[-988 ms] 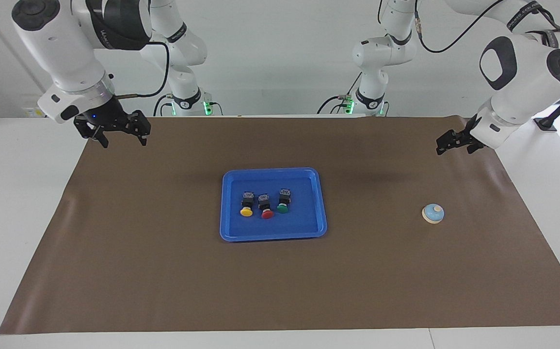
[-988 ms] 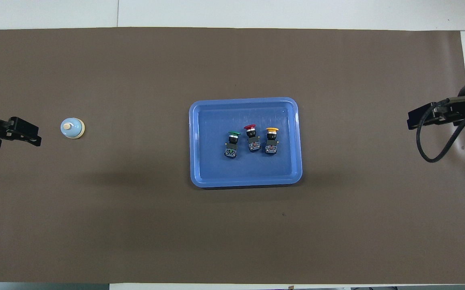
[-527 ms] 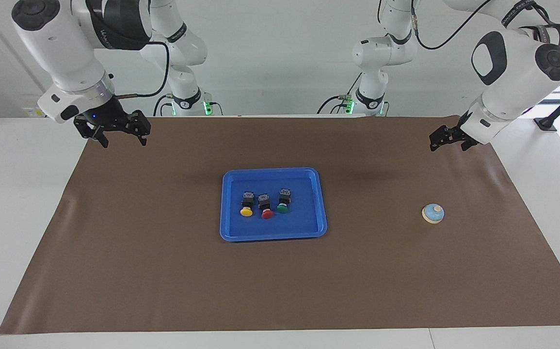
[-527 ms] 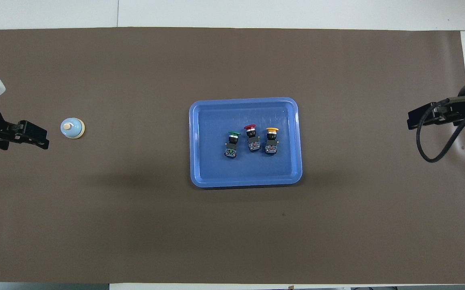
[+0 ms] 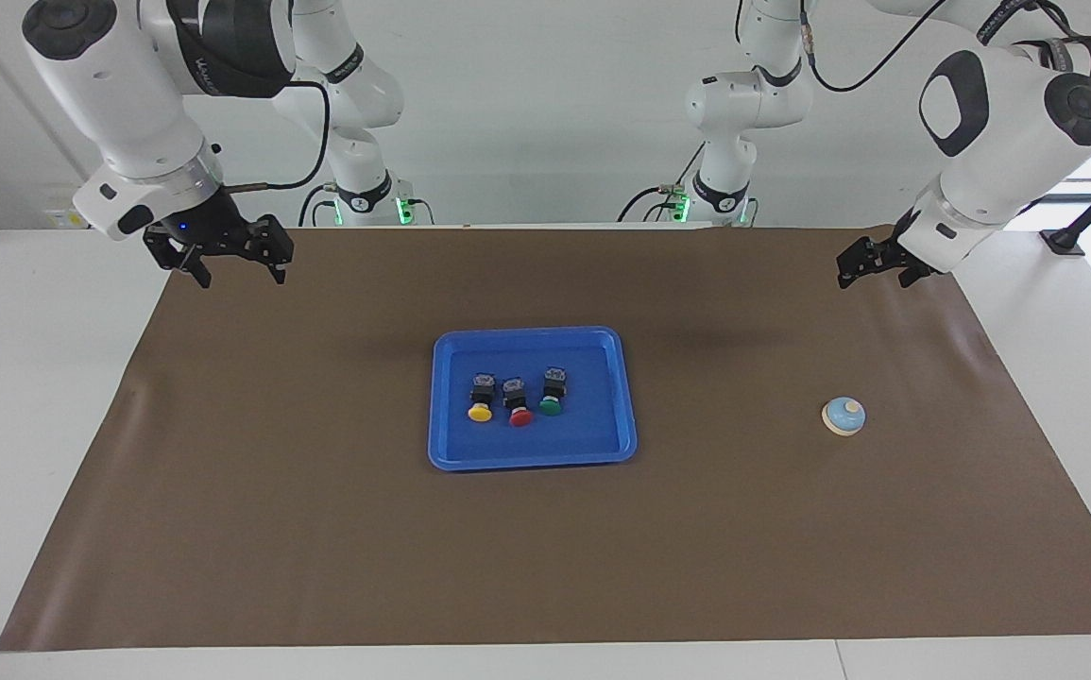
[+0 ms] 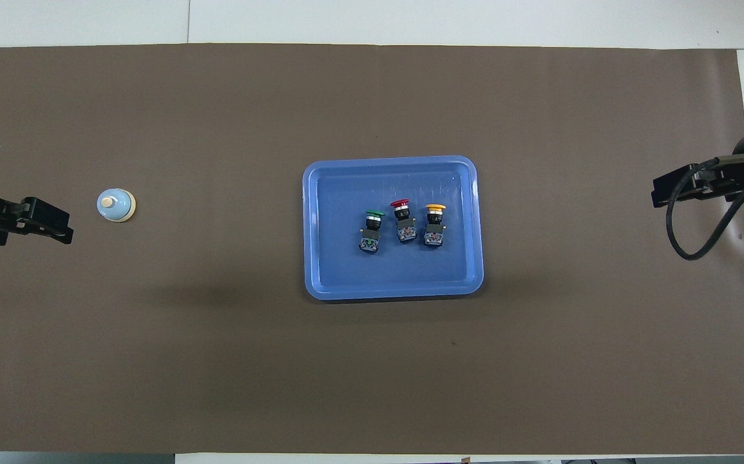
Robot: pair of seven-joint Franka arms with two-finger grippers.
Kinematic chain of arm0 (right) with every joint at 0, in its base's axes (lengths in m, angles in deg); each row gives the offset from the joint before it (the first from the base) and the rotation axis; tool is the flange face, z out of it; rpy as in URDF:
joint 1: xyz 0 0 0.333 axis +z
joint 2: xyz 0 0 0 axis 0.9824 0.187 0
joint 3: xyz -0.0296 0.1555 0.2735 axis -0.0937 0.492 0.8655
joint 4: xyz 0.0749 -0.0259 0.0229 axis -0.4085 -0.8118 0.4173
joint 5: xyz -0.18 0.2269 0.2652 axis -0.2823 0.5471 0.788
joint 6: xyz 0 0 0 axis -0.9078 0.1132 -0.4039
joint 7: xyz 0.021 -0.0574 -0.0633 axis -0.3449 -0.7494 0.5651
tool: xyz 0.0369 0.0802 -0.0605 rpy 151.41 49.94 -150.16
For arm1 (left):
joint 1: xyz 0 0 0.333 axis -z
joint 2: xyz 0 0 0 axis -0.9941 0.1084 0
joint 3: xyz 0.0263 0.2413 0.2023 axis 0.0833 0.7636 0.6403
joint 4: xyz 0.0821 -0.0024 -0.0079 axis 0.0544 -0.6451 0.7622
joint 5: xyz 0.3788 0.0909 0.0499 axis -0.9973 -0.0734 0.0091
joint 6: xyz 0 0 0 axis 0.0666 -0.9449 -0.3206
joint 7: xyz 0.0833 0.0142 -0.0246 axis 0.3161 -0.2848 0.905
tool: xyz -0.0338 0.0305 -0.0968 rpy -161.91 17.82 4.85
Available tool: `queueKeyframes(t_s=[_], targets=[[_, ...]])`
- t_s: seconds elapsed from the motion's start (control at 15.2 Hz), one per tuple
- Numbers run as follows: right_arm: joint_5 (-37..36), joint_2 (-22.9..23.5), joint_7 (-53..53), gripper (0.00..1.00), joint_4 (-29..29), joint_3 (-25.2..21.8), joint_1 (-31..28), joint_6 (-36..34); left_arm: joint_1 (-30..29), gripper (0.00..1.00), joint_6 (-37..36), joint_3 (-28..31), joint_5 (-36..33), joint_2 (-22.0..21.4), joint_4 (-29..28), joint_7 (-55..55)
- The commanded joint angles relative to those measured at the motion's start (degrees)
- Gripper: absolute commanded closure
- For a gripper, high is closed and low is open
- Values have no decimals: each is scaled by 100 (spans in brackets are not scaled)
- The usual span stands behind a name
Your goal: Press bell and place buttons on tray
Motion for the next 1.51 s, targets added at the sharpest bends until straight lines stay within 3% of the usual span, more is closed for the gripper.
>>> queueKeyframes(t_s=[0.0,0.4,1.45], targets=[[-49,-93,125,0,-69,54,-75,-53,50,0,-58,78,59,-223,-184,-11],[-49,-93,125,0,-78,54,-75,-62,85,0,91,78,-2,-82,176,-63],[-49,-93,125,0,-69,54,-75,-62,94,0,619,78,24,-100,124,-11]])
